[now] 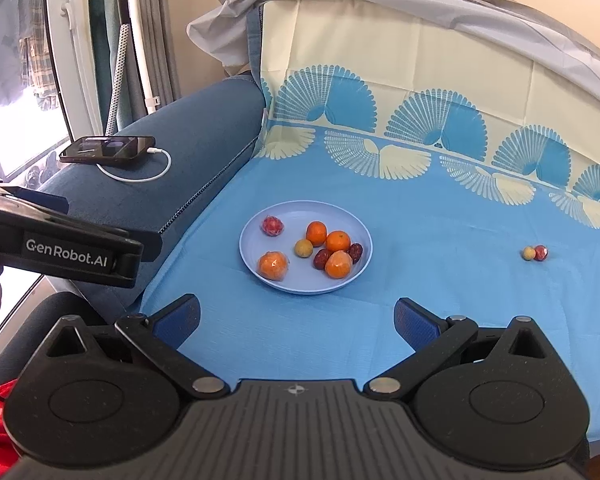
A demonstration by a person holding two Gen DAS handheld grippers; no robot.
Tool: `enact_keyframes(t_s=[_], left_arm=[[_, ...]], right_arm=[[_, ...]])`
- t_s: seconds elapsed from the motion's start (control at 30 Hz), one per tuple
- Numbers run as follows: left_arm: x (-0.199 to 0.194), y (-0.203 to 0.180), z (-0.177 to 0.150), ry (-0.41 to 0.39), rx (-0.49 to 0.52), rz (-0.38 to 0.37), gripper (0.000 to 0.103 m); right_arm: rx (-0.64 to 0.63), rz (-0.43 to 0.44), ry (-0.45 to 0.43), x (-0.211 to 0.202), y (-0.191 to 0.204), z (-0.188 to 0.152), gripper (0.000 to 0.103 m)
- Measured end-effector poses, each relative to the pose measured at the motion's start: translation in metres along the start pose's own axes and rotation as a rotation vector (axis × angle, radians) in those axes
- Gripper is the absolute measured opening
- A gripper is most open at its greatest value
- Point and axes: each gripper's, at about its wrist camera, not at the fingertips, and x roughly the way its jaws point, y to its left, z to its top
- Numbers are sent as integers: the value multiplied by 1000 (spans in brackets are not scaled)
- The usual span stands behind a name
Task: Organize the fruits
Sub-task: 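Lift both open tools up and away from the plate, then move both tools to the loose fruits on the bedspread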
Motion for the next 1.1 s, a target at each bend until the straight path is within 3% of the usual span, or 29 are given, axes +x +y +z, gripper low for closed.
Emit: enact_keyframes(t_s=[0.7,0.9,1.1], left_arm=[[22,-20,12,59,39,4,103],[49,-42,29,124,63,-23,103],[84,-80,58,171,80,-50,103]], right_arm=[[123,-26,0,24,-37,-8,102],[251,-161,-30,38,-98,-11,102],[372,-356,-72,68,-199,-13,102]])
